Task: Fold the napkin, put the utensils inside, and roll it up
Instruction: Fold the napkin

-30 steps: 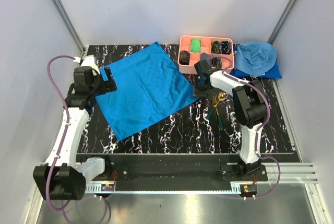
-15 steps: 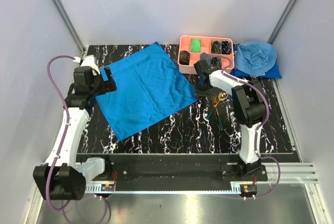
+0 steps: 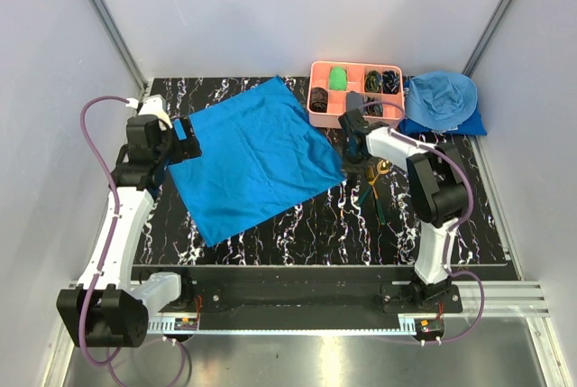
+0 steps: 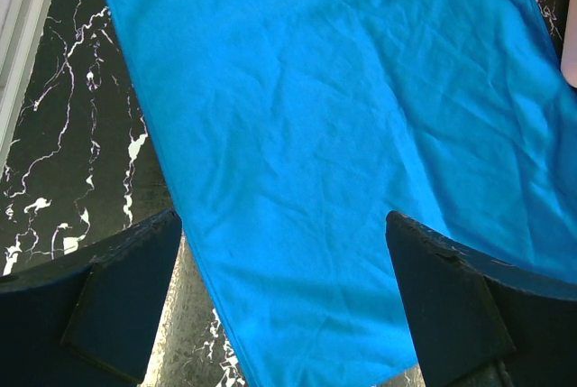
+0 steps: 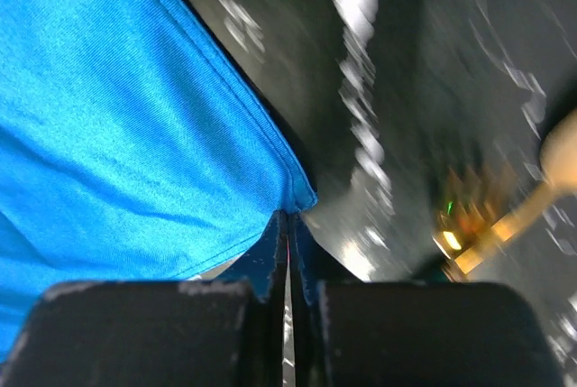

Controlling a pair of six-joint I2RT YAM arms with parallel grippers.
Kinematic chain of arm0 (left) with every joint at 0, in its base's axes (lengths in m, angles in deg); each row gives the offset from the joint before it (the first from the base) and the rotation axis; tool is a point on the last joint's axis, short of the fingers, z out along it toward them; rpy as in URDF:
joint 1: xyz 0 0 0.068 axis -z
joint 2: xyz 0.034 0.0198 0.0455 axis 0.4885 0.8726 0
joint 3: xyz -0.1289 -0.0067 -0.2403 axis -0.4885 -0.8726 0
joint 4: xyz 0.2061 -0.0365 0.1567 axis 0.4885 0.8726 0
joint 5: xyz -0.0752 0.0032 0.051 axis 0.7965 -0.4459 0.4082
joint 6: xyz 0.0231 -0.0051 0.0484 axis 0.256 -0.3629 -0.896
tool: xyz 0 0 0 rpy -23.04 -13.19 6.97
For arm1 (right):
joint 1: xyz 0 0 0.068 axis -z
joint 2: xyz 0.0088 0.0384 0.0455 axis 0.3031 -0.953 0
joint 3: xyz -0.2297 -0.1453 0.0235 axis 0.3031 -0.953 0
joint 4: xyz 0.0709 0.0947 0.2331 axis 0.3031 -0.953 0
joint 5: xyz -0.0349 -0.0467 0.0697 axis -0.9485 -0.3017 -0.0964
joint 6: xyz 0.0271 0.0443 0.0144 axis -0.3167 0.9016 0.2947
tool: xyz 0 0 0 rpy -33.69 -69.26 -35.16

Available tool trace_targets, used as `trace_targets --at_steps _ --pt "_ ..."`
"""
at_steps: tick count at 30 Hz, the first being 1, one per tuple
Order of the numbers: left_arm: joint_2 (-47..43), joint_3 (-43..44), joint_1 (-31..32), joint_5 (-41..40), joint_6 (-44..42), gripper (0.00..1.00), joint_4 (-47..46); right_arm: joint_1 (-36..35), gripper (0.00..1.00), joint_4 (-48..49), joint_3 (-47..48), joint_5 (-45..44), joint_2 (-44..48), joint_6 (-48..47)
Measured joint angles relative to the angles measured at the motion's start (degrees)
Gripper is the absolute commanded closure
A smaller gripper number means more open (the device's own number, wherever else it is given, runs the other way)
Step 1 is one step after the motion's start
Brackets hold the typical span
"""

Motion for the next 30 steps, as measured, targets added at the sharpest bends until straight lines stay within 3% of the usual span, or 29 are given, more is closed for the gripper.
trace_targets --at_steps 5,12,17,27,28,29,30 --pt "-0.37 0.00 0.00 0.35 0.00 0.01 -0.02 -0.07 1.00 -2.73 -4.59 -1.44 5.92 -0.98" --pt "-0.37 0.00 0.00 1.75 0.04 0.01 -0.02 -4.46 1.00 -3.23 -0.83 -2.29 8.13 -1.75" --pt "-0.37 0.00 0.00 2.60 0.20 0.01 -0.20 -11.13 1.00 -1.36 10.97 0.24 2.56 -2.25" --pt "1.38 -0.33 -0.02 5.79 1.29 0.01 -2.58 -20.04 1.00 1.75 45.33 9.29 -24.55 -2.78" --pt "2.54 -0.33 0.00 6.78 1.40 0.01 -2.97 -20.65 0.95 1.81 48.11 10.45 -27.06 -2.67" --pt "3.87 -0.33 -0.02 7.87 1.53 0.01 -3.37 -21.09 0.71 1.64 50.69 11.63 -29.16 -2.56" --pt "5.01 -0.33 -0.04 8.68 1.62 0.01 -3.54 -21.46 0.67 1.68 52.92 12.90 -31.06 -2.40"
